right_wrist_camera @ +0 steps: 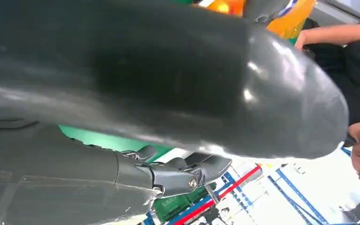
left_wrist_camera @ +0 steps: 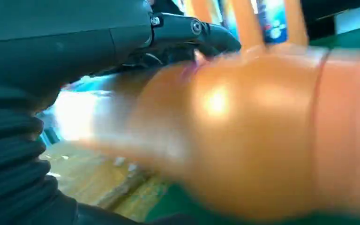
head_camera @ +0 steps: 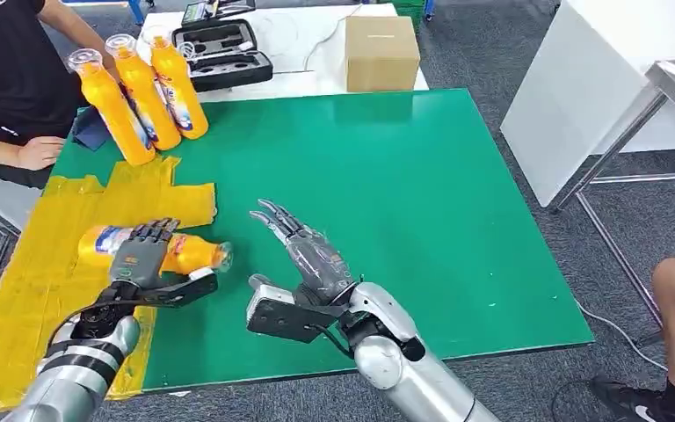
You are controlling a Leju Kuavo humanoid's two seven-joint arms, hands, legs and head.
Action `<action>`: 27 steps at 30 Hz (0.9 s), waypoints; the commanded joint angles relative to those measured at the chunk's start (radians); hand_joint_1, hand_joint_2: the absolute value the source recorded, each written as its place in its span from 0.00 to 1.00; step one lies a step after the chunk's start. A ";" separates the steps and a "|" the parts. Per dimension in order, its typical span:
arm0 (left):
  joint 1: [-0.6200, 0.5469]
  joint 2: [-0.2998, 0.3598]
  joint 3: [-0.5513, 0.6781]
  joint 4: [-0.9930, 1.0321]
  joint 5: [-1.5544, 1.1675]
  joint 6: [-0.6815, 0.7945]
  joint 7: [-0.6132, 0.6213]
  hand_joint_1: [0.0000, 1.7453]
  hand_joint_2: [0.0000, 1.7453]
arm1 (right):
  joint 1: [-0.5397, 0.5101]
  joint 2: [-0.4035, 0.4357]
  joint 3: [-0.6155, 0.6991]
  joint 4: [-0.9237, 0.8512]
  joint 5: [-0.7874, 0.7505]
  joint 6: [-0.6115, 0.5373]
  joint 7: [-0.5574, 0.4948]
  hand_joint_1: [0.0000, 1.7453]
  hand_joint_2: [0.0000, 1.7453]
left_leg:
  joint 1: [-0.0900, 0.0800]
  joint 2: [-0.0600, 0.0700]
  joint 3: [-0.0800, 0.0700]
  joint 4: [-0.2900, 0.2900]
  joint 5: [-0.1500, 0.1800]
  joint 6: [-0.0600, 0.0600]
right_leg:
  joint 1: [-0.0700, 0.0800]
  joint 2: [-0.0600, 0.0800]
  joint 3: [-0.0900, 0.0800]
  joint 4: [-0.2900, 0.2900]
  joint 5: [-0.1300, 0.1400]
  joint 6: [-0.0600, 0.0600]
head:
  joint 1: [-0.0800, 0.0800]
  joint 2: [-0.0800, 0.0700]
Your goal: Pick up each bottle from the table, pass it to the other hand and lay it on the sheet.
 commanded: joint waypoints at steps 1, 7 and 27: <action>0.044 0.023 -0.046 -0.001 -0.047 0.075 0.058 0.00 0.00 | -0.013 -0.026 0.002 0.023 -0.002 0.005 -0.003 0.00 0.00 | 0.000 0.002 0.003 -0.001 0.000 0.000 | 0.000 0.000 0.002 -0.001 0.000 -0.001 | 0.000 0.000; 0.074 0.020 -0.022 -0.071 -0.038 0.133 0.055 0.00 0.00 | -0.009 -0.026 0.001 0.021 -0.002 0.005 -0.003 0.00 0.00 | 0.000 0.001 0.002 -0.001 -0.001 0.000 | 0.000 0.000 0.001 0.000 0.000 -0.001 | 0.000 0.000; 0.521 -0.247 0.111 -1.095 1.053 0.157 -0.553 0.00 0.00 | 0.262 0.020 -0.161 -0.119 -0.024 -0.412 -0.224 0.00 0.00 | 0.000 0.004 -0.005 0.001 -0.004 -0.002 | 0.000 0.002 -0.006 -0.001 -0.002 -0.001 | 0.000 0.000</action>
